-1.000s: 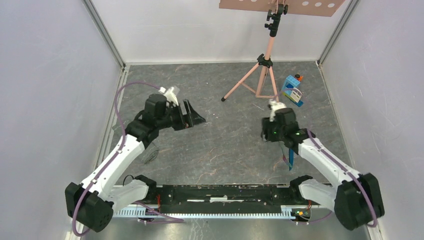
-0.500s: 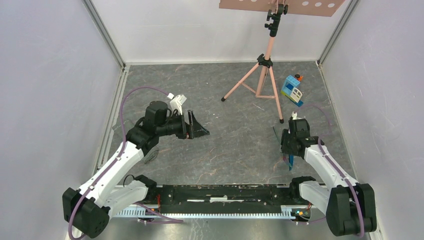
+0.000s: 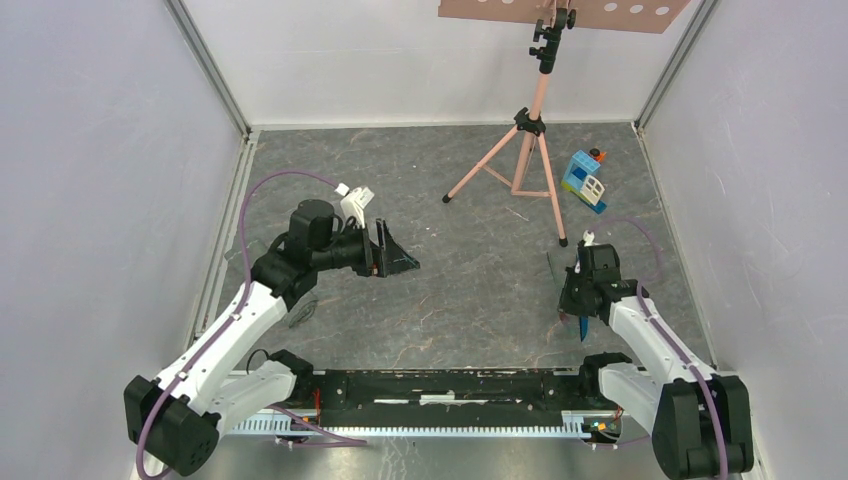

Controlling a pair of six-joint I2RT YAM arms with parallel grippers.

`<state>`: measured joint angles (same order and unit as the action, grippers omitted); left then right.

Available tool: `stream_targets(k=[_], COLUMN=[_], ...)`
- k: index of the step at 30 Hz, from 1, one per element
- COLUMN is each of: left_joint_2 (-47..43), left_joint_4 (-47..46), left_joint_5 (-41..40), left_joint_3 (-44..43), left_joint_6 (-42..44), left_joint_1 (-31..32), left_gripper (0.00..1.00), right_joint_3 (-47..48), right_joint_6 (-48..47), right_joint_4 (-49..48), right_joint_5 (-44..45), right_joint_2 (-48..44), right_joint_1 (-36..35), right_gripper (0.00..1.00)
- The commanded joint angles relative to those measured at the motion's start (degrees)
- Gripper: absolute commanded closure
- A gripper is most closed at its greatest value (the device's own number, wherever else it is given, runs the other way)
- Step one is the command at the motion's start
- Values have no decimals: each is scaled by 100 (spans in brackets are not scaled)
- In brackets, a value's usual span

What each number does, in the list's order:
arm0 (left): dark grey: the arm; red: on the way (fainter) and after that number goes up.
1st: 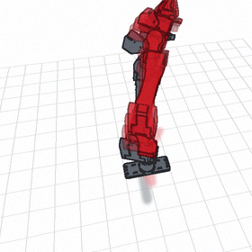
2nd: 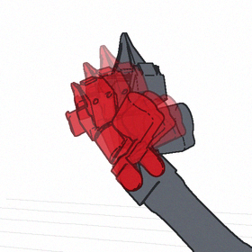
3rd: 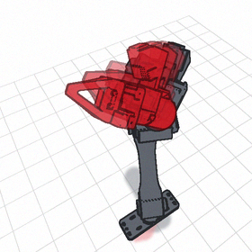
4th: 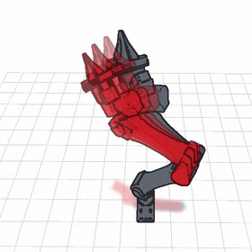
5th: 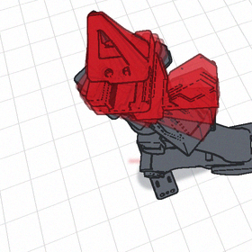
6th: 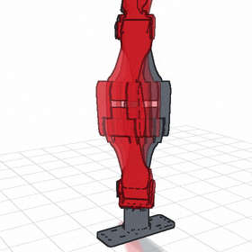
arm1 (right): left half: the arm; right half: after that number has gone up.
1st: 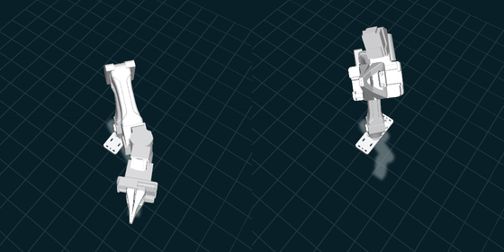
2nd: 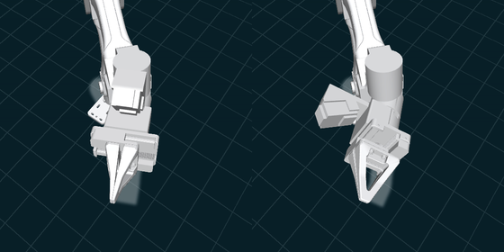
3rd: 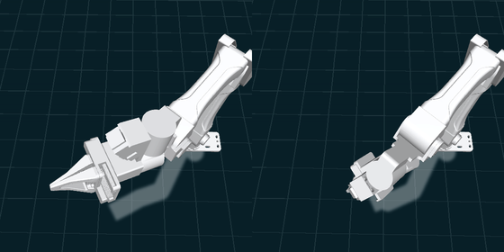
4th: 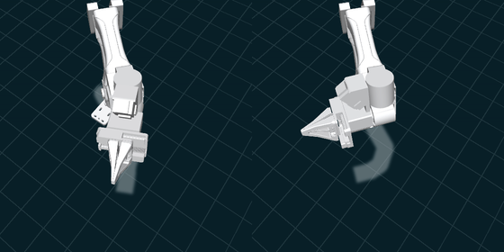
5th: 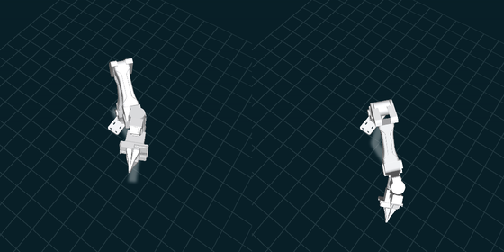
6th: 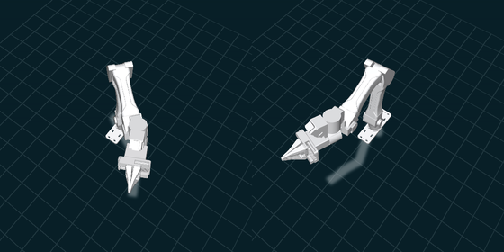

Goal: Fold the napkin into a case and place the utensils inside
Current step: Pick up the fork from the center of the board, then pass from the right arm to the left

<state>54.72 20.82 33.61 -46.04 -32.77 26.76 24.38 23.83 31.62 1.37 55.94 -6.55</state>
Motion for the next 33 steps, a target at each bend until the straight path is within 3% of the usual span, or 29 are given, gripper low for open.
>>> stream_targets(k=[1, 4, 6, 9, 11, 13, 15, 20, 24, 27, 31, 33], left_joint_2=[75, 67, -102, -598, -782, -715, -653, -365, -36, 89, 199, 270], left_joint_4=[-563, -1073, -1517, -2993, -3531, -3545, -3331, -3213, -2598, -2165, -2455, -2607], left_joint_5=[247, -133, -885, -2026, -2538, -2776, -2986, -3704, -4144, -4326, -4608, -4754], left_joint_3=[-90, 61, 217, 945, 1235, 1247, 1176, 1190, 783, 664, 833, 936], left_joint_6=[94, 132, 467, 1766, 3007, 4149, 5205, 7831, 9779, 10682, 11216, 11533], left_joint_1=[29, 319, 877, 2062, 2614, 2836, 3096, 3758, 4077, 4120, 4184, 4305], left_gripper=[12, 12, 12, 13, 11, 12, 6, 9, 11, 18, 25, 33], right_joint_3=[191, 247, 76, -165, -122, 436, 886, 1142, 1496, 1622, 1494, 1469], right_joint_6=[726, 2021, 3140, 4776, 5319, 5116, 4718, 4368, 3630, 3330, 3415, 3469], right_joint_4=[-538, -1280, -2114, -3472, -4575, -4277, -3783, -3954, -3338, -2960, -2942, -2909], right_joint_5=[-1211, -2197, -2553, -2800, -3055, -3501, -3889, -4957, -4950, -5078, -5067, -5146], right_joint_2=[-35, 18, -121, -302, -171, 222, 527, 867, 895, 866, 688, 683], right_joint_1=[-24, -196, -447, -788, -1037, -1214, -1390, -1732, -2217, -2289, -2432, -2490], right_gripper=[100, 100, 100, 100, 100, 100, 100, 100, 100, 99, 99, 100])
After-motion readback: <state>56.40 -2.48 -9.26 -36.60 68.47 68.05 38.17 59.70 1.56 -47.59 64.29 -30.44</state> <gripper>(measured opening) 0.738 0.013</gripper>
